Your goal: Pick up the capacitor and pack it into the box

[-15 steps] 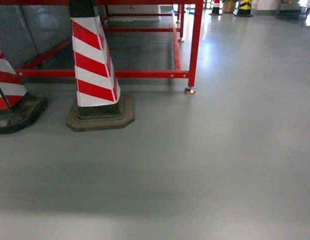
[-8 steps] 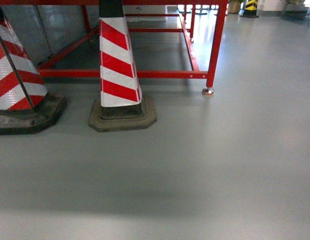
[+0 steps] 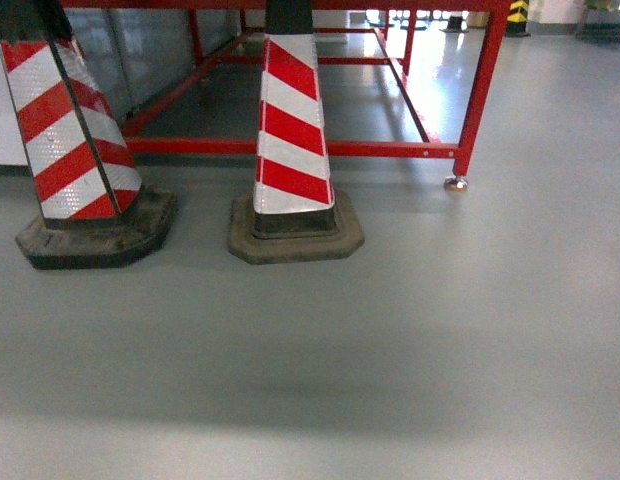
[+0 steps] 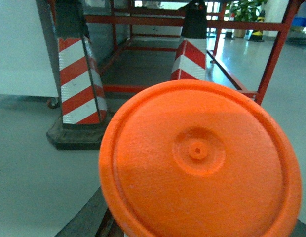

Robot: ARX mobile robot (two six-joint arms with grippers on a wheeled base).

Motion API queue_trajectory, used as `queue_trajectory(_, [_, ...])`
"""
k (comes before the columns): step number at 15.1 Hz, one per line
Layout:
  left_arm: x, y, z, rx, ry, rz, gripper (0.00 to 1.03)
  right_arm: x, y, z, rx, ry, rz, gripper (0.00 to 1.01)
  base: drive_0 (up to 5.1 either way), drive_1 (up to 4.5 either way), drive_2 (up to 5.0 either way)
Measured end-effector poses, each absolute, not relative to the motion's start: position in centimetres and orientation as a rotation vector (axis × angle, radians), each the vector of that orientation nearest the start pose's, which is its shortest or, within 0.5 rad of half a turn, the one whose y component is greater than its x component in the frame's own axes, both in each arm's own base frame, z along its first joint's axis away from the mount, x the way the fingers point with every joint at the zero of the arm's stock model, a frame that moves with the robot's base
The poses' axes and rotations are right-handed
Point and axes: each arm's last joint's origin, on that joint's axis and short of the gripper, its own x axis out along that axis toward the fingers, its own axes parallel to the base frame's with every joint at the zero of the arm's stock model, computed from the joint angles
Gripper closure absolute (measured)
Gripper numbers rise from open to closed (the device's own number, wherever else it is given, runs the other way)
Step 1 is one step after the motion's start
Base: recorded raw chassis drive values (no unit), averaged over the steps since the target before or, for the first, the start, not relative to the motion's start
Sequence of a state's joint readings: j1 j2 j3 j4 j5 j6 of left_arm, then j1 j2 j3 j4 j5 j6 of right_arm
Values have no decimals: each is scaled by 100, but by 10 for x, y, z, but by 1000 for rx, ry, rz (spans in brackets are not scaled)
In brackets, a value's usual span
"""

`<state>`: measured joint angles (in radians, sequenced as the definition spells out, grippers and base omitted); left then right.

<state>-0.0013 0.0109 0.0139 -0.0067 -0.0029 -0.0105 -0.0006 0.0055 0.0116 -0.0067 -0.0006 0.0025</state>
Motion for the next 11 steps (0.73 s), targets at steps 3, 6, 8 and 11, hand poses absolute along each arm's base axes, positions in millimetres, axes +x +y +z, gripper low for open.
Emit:
queue_trajectory(3, [98, 0, 167, -10, 6, 2, 59, 97, 0, 167, 2, -6, 3, 3, -166, 82, 82])
queue_trajectory(6, [98, 0, 167, -10, 4, 0, 59, 97, 0, 166, 2, -1, 2, 3, 0, 0, 0])
queue_trajectory(8, [98, 0, 167, -10, 4, 0, 59, 97, 0, 167, 2, -1, 2, 3, 0, 0, 0])
queue_trajectory(11, [98, 0, 167, -10, 4, 0, 59, 97, 0, 167, 2, -1, 2, 3, -6, 396, -407])
